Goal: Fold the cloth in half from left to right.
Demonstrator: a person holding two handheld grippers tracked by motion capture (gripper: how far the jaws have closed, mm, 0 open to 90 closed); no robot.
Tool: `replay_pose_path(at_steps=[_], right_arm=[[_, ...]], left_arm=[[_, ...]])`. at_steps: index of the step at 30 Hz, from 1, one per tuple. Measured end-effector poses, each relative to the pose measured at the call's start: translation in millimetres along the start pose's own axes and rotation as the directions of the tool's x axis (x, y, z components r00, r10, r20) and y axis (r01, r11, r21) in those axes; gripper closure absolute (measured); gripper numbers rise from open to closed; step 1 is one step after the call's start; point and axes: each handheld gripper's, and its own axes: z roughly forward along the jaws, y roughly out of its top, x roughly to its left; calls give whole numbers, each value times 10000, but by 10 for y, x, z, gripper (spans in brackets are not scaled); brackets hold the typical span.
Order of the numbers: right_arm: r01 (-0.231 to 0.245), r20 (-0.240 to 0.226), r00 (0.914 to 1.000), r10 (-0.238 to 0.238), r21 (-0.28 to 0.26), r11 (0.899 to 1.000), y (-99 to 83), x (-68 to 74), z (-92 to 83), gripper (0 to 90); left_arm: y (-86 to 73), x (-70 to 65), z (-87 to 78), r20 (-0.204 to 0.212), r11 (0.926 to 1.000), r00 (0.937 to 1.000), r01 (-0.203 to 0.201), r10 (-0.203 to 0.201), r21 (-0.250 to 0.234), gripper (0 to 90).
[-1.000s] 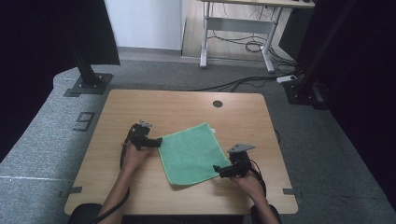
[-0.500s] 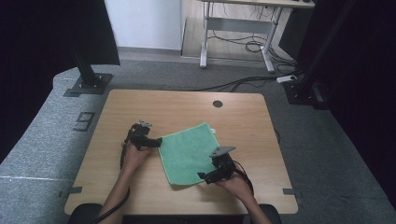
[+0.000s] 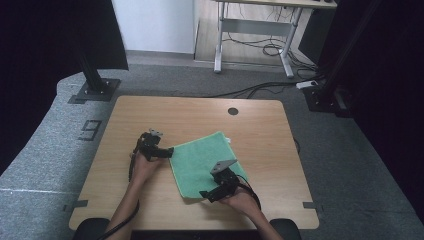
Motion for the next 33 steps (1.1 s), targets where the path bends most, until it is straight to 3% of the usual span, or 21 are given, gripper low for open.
replay_pose_path(at_steps=[8, 13, 20, 23, 27, 31, 32, 33], right_arm=[[486, -491, 9977, -474, 242, 9985, 101, 190, 147, 195], [923, -980, 9912, -888, 314, 9952, 186, 329, 253, 338], [1306, -1302, 9839, -1227, 542, 9899, 264, 466, 357, 478], [1623, -1227, 9807, -1524, 749, 9839, 304, 562, 391, 611], [1721, -846, 9827, -1648, 876, 9812, 313, 599, 353, 798], [1655, -735, 9845, -1594, 857, 9825, 297, 577, 306, 867], [1655, -735, 9845, -1594, 857, 9825, 297, 577, 306, 867], [1592, -719, 9856, -1531, 885, 9833, 293, 566, 302, 869]], left_arm=[[0, -2, 1, 2, 10000, 10000, 23, -23, -18, 10], [0, -2, 1, 4, 10000, 10000, 25, -25, -16, 11], [1, -1, -1, 9, 10000, 10000, 21, -21, 1, 11], [0, -2, -2, 7, 10000, 10000, 26, -26, -6, 12], [-2, -4, -5, 36, 10000, 10000, -21, 21, -37, 17], [-21, -24, -35, 335, 9991, 9989, -307, 317, -301, 101], [-21, -24, -35, 335, 9991, 9989, -307, 317, -301, 160], [-41, -53, -63, 599, 9969, 9965, -552, 585, -561, 231]])
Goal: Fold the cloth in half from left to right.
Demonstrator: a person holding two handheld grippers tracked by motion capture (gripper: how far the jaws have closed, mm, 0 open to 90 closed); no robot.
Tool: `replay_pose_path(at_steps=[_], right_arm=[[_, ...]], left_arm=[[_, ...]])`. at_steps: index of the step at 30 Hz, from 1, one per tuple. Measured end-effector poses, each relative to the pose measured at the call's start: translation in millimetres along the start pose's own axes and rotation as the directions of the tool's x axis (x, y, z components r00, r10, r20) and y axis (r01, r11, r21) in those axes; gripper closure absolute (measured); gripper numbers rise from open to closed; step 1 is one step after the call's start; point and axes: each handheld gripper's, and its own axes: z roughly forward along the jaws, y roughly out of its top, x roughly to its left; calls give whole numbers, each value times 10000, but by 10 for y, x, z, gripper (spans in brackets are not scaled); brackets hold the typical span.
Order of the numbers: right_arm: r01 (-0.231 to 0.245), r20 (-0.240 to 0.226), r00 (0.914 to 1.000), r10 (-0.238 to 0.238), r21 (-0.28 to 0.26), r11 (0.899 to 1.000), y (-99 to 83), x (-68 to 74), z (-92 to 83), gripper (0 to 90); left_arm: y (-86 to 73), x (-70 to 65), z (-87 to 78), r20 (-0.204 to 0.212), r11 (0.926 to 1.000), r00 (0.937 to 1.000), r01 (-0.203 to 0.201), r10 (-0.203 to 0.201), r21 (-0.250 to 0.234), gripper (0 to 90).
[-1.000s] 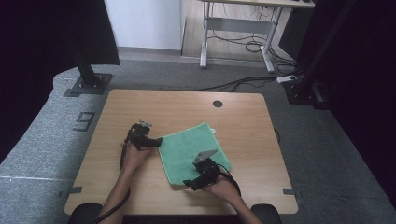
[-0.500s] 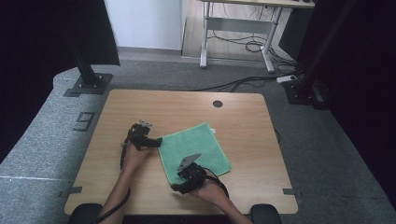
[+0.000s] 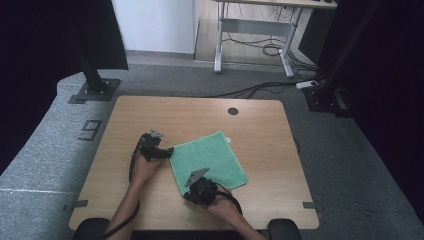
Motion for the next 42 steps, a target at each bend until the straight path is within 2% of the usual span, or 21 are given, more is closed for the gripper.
replay_pose_path(at_steps=[2, 3, 5, 7, 9, 12, 17, 23, 26, 29, 30, 32, 39, 42], right_arm=[[-3, 4, 10000, 3, 5, 10000, -2, -6, 5, 870], [-14, 22, 10000, 14, 22, 10000, -1, -4, 9, 870], [-19, 2, 10000, 19, 24, 10000, 2, -4, 14, 870], [-15, -15, 10000, 15, -5, 10000, 4, -6, 14, 870], [-54, -42, 10000, 54, -19, 10000, 6, -7, 11, 870], [-92, -181, 9998, 91, -87, 9999, 25, -9, 8, 871], [-6, -360, 9994, 1, -145, 9999, 76, 34, 32, 871], [244, -595, 9979, -256, -218, 9995, 168, 108, 79, 870], [526, -603, 9967, -544, -309, 9981, 245, 175, 58, 871], [586, -526, 9968, -604, -356, 9977, 260, 181, 19, 871], [549, -459, 9973, -569, -445, 9975, 252, 166, -28, 871], [462, -382, 9981, -482, -513, 9976, 232, 141, -80, 870], [180, 49, 9998, -176, -793, 9967, 128, 24, -280, 871], [78, 179, 9998, -63, -848, 9964, 86, -19, -338, 871]], left_arm=[[-14, -48, -20, 315, 9996, 9993, -216, 222, -200, 429], [-14, -48, -20, 315, 9996, 9993, -216, 222, -200, 504], [-14, -87, -23, 671, 9992, 9973, -295, 313, -272, 633], [-14, -92, -21, 1006, 9994, 9947, -182, 210, -281, 763], [-12, -88, -20, 1146, 9996, 9933, -97, 126, -257, 839], [-6, -53, -29, 1394, 9998, 9901, 153, -136, -112, 857], [-34, 7, -86, 1392, 9992, 9895, 390, -393, 45, 875], [-99, 150, -261, 1431, 9970, 9868, 733, -759, 228, 876], [-60, 207, -374, 1715, 9958, 9810, 914, -910, 54, 875], [-12, 205, -414, 1818, 9957, 9793, 921, -892, -73, 873], [44, 193, -431, 1937, 9949, 9767, 984, -923, -222, 873], [106, 172, -429, 2000, 9950, 9758, 958, -886, -267, 872], [318, 59, -353, 2131, 9969, 9746, 748, -683, -228, 870], [362, 28, -322, 2179, 9967, 9735, 771, -695, -264, 869]])
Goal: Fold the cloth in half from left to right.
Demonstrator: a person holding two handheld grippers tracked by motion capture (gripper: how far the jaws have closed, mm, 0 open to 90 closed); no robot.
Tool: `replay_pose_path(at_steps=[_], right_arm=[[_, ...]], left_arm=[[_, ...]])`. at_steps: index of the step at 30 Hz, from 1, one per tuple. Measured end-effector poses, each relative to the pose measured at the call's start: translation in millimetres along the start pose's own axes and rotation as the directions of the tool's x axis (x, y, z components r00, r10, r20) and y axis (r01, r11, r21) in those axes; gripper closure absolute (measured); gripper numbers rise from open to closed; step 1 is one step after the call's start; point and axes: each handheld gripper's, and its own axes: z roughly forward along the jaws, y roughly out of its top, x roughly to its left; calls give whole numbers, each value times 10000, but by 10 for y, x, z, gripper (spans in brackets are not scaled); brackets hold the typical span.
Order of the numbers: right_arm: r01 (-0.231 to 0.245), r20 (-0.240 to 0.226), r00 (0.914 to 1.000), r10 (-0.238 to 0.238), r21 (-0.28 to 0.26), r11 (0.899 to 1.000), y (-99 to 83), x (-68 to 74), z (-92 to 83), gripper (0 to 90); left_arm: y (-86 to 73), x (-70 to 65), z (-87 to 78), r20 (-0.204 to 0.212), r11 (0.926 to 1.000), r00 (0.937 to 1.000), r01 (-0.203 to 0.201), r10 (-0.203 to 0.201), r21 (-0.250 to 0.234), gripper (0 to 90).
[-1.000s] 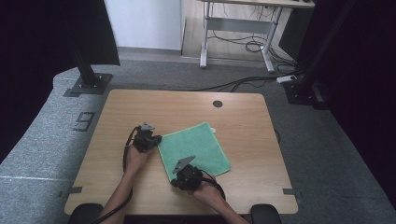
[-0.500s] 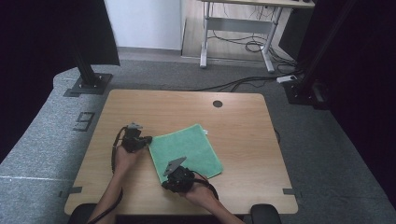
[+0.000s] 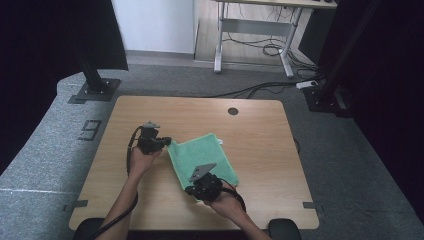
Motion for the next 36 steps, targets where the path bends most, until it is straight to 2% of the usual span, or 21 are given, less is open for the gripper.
replay_pose_path(at_steps=[4, 11, 13, 17, 23, 25, 26, 30, 36], right_arm=[[-389, 352, 9986, 392, -95, 9992, -125, -119, -137, 871], [-733, 746, 9944, 744, -180, 9971, -254, -231, -277, 871], [-859, 919, 9919, 876, -226, 9960, -311, -286, -337, 871], [-1044, 1062, 9886, 1065, -256, 9942, -372, -340, -391, 871], [-1362, 1395, 9802, 1404, -391, 9899, -500, -449, -510, 872], [-1379, 1433, 9794, 1425, -417, 9896, -513, -462, -527, 872], [-1442, 1513, 9771, 1498, -474, 9884, -537, -486, -561, 872], [-1576, 1668, 9722, 1645, -543, 9860, -581, -537, -627, 872], [-1795, 1786, 9659, 1873, -591, 9820, -655, -608, -682, 872]], left_arm=[[87, -67, 100, 190, 10000, 9998, 70, -70, -11, 869], [223, -186, 199, 298, 9999, 9995, -111, 115, -131, 866], [297, -265, 255, 204, 9993, 9992, -339, 342, -140, 863], [358, -333, 317, 156, 9985, 9985, -513, 516, -173, 858], [486, -482, 495, 4, 9957, 9957, -926, 926, -59, 857], [505, -503, 521, 19, 9956, 9956, -937, 937, -69, 857], [545, -546, 569, -73, 9936, 9936, -1129, 1129, 11, 858], [607, -612, 637, -134, 9911, 9910, -1333, 1334, 47, 858], [700, -714, 777, -378, 9803, 9798, -1954, 1964, 287, 858]])
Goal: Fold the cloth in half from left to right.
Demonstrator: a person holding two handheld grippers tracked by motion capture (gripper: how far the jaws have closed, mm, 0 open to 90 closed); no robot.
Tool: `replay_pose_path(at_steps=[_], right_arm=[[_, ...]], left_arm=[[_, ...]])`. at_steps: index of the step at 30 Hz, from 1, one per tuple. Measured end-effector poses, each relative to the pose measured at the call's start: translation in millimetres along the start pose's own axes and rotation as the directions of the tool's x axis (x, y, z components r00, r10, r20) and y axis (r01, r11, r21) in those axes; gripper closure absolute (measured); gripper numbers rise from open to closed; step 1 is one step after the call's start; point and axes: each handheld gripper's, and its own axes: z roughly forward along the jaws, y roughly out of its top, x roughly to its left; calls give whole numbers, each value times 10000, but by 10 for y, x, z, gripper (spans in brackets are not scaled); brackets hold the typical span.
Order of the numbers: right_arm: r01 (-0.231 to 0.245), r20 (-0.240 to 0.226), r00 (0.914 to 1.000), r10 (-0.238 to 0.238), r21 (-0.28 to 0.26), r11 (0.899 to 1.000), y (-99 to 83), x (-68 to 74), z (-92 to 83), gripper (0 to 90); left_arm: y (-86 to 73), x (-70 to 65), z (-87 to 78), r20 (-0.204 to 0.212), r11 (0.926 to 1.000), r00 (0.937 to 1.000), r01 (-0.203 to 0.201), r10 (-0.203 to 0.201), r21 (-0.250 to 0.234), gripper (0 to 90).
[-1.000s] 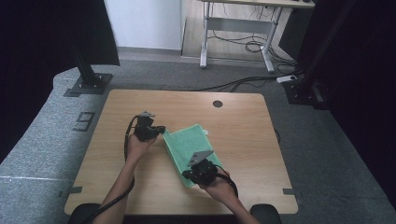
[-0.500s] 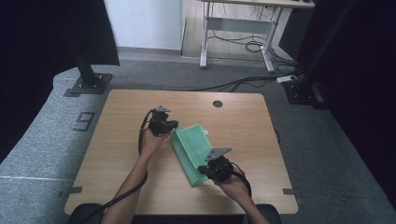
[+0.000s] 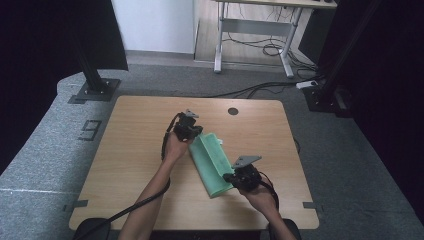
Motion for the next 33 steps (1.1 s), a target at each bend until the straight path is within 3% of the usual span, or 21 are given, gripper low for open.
replay_pose_path(at_steps=[12, 19, 22, 24, 27, 28, 29, 31, 33], right_arm=[[-533, 191, 9984, 530, 199, 9984, -196, -159, 86, 872], [-639, 240, 9977, 630, 390, 9972, -249, -202, 137, 871], [-629, 262, 9977, 618, 442, 9970, -257, -210, 148, 871], [-609, 384, 9975, 591, 487, 9970, -270, -221, 153, 871], [-599, 465, 9972, 578, 453, 9972, -279, -239, 140, 867], [-599, 465, 9972, 578, 453, 9972, -279, -239, 140, 867], [-614, 534, 9968, 594, 373, 9974, -281, -254, 121, 853], [-614, 577, 9966, 595, 323, 9976, -281, -262, 110, 840], [-701, 858, 9940, 678, 240, 9972, -281, -289, 73, 769]], left_arm=[[43, -103, 343, 19, 9982, 9986, -538, 538, 263, 856], [13, -110, 483, -35, 9983, 9991, -426, 428, 393, 826], [0, -93, 492, -37, 9991, 9995, -299, 301, 313, 769], [4, -92, 465, -117, 9995, 9995, -283, 284, 142, 618], [24, -101, 427, -206, 9994, 9992, -337, 338, 27, 484], [36, -104, 404, -227, 9993, 9991, -362, 362, 9, 484], [50, -106, 374, -309, 9990, 9985, -445, 445, 12, 394], [69, -109, 313, -439, 9986, 9977, -527, 523, -96, 356], [76, -95, 227, -458, 9986, 9977, -499, 492, -163, 312]])
